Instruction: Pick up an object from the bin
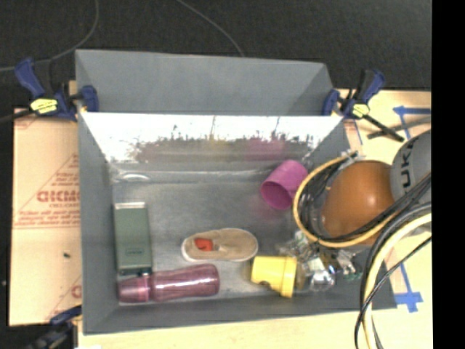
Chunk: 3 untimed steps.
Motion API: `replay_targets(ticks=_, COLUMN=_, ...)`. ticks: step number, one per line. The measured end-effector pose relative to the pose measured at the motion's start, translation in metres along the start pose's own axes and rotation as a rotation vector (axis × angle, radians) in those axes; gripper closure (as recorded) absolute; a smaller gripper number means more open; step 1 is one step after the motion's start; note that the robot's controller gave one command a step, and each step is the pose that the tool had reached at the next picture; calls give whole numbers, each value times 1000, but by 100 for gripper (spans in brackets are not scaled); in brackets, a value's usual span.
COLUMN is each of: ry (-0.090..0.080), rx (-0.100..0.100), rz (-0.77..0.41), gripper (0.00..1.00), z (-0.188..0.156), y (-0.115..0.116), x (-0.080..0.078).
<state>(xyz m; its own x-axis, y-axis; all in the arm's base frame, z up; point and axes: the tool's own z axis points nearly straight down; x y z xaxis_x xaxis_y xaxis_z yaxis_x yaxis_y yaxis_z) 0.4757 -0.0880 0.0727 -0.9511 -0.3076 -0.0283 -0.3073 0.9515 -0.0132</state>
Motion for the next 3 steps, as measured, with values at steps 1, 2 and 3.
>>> replay_targets(ticks=1, ry=0, rx=2, rz=-11, gripper=100, z=0, y=1, x=0)
replay_targets(ticks=2, ry=-4, rx=2, rz=-65, gripper=100, z=-1, y=-4, x=0)
replay_targets(ticks=3, ry=-10, rx=4, rz=-70, gripper=0, z=0, y=-5, x=0)
